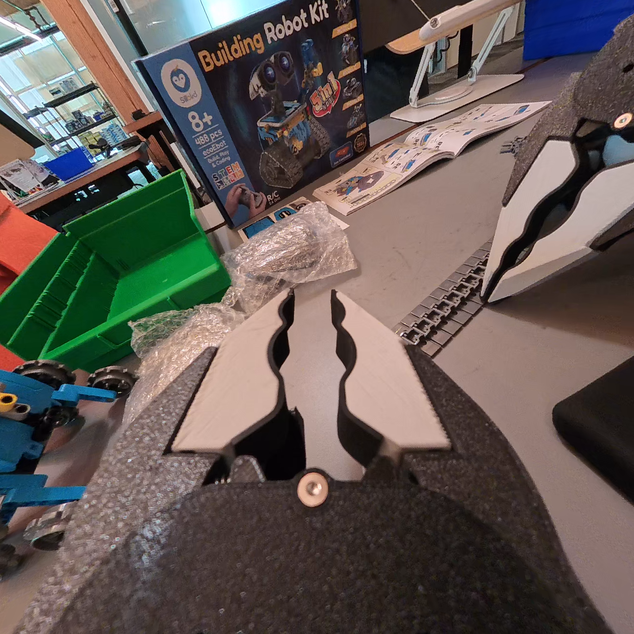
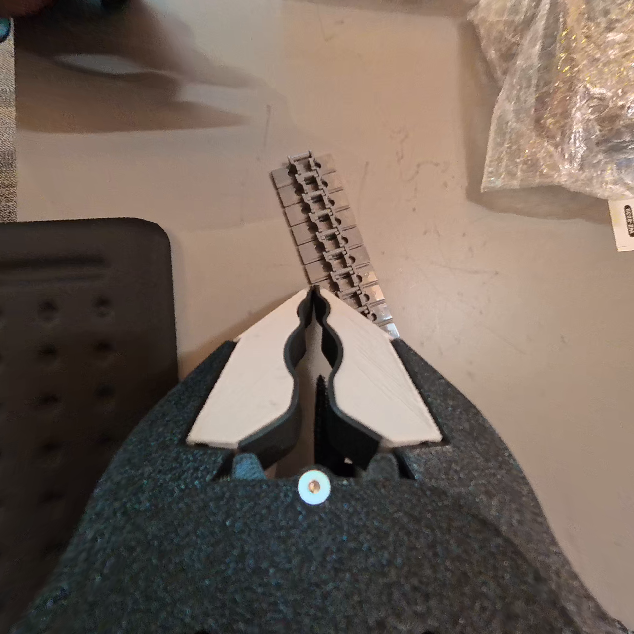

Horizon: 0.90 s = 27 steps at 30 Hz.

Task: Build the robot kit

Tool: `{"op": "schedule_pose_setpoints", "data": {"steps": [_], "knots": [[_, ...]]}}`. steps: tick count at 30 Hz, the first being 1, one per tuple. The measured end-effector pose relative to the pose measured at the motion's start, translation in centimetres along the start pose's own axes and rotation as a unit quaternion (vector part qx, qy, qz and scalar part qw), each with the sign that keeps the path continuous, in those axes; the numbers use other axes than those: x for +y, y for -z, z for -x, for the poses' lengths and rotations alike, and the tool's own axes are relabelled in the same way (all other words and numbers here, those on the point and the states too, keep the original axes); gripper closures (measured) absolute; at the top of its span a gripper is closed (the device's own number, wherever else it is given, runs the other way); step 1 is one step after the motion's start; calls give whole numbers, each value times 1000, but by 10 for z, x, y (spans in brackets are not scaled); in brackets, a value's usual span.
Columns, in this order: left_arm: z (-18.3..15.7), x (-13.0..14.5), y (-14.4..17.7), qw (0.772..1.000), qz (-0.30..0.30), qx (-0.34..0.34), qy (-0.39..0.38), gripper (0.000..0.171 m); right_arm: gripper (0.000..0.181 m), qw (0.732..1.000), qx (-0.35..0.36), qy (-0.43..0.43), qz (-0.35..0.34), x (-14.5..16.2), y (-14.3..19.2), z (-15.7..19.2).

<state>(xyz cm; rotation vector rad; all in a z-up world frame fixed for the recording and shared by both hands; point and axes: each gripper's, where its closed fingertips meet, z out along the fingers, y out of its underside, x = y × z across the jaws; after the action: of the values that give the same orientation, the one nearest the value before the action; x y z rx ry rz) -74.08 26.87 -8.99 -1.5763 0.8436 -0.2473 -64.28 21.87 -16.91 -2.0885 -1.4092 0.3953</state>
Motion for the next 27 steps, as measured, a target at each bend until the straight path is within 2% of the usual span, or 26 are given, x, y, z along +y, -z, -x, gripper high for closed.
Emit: {"op": "schedule_pose_setpoints", "data": {"steps": [21, 27], "knots": [[6, -3, 3, 999, -13, 5, 31, 151, 181, 1000, -13, 10, -5, -20, -10, 6], [6, -4, 3, 999, -18, 8, 37, 151, 181, 1000, -12, 8, 1, -18, -13, 6]]}}
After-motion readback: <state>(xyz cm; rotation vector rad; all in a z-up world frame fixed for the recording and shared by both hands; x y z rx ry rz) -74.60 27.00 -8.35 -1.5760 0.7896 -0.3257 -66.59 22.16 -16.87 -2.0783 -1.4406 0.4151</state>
